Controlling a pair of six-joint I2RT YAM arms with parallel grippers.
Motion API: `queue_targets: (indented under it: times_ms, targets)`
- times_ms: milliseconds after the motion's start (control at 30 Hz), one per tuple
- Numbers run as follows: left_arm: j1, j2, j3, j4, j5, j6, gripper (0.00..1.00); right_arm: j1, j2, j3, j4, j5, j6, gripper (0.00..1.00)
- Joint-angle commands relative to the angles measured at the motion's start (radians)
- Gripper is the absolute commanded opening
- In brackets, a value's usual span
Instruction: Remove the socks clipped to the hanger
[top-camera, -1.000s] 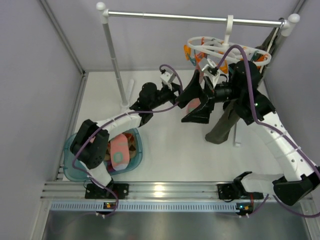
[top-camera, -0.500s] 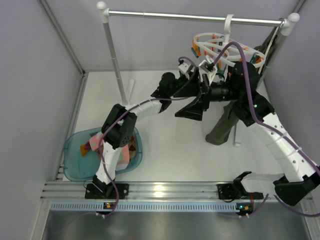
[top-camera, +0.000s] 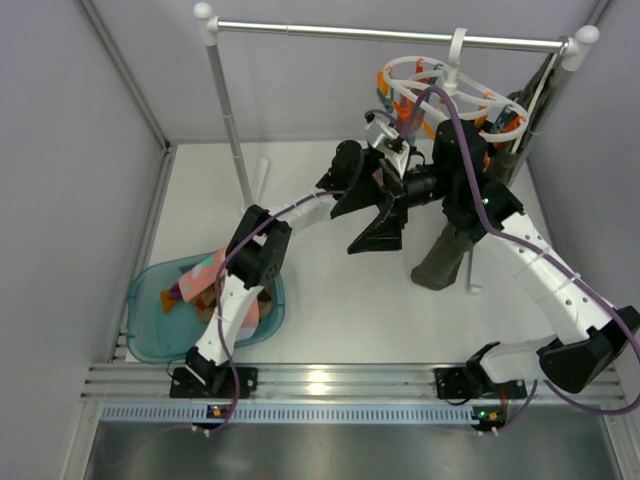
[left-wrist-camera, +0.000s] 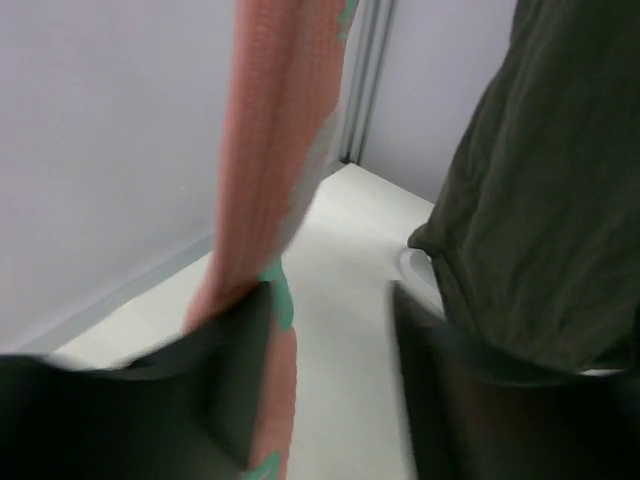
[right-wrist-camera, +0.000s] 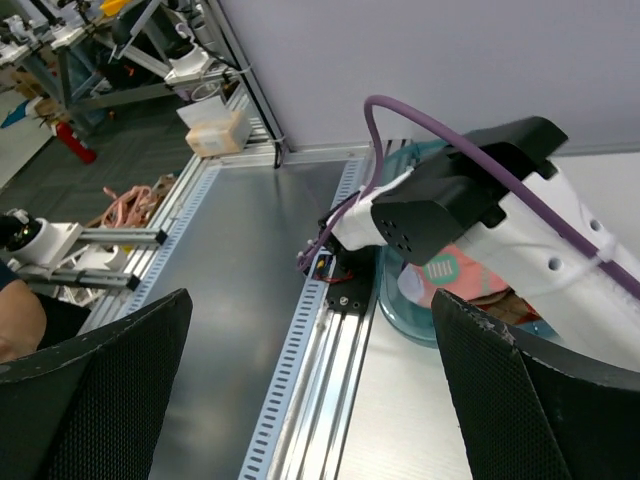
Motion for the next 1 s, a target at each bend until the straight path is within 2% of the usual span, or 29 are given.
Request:
queue_targets:
  times_ms: [0,33,67,133,300,500,600,700,733,767,800,833,933,967]
  targets:
    - [0.003,0.028,0.072,0.063,-0.061,0.048,0.43,0.023,-0.063,0.013,0.115,-0.097,0.004,0.99]
    - [0.005,0.027,0.069,0.062,-0.07,0.05,0.2,0.024,-0.068,0.018,0.101,-0.091,-0.006,0.99]
    - [0.005,0.025,0.065,0.062,-0.094,0.05,0.1,0.024,-0.074,0.027,0.054,-0.085,-0.023,0.99]
    - [0.005,0.004,0.039,0.062,-0.122,0.051,0.02,0.024,-0.081,0.038,-0.014,-0.057,-0.091,0.99]
    - [0.006,-0.059,-0.039,0.062,-0.291,0.062,0.0,0.029,-0.137,-0.02,-0.005,-0.092,-0.106,0.99]
    - [0.02,-0.202,-0.22,0.068,-0.343,0.053,0.0,0.072,-0.212,-0.08,-0.015,-0.091,-0.135,0.99]
    - [0.02,-0.278,-0.319,0.106,-0.342,0.047,0.0,0.075,-0.25,-0.089,-0.087,-0.019,-0.19,0.99]
    - [0.02,-0.302,-0.354,0.126,-0.273,0.045,0.0,0.076,-0.287,-0.111,-0.132,0.036,-0.195,1.0]
    - [0.02,-0.302,-0.35,0.126,-0.203,0.047,0.0,0.076,-0.299,-0.129,-0.13,0.05,-0.19,0.99]
    - [0.02,-0.291,-0.342,0.126,-0.188,0.045,0.14,0.076,-0.322,-0.138,-0.126,0.061,-0.186,1.0]
    - [0.02,-0.282,-0.319,0.126,-0.179,0.045,0.34,0.076,-0.333,-0.146,-0.126,0.081,-0.181,0.99]
    - [0.022,-0.271,-0.305,0.126,-0.155,0.05,0.67,0.076,-0.344,-0.163,-0.126,0.093,-0.18,0.99]
    - [0.029,-0.202,-0.221,0.125,-0.084,0.062,0.79,0.078,-0.388,-0.2,-0.13,0.127,-0.172,0.99]
    - [0.031,-0.185,-0.198,0.125,-0.046,0.067,0.77,0.078,-0.411,-0.213,-0.129,0.13,-0.172,1.0]
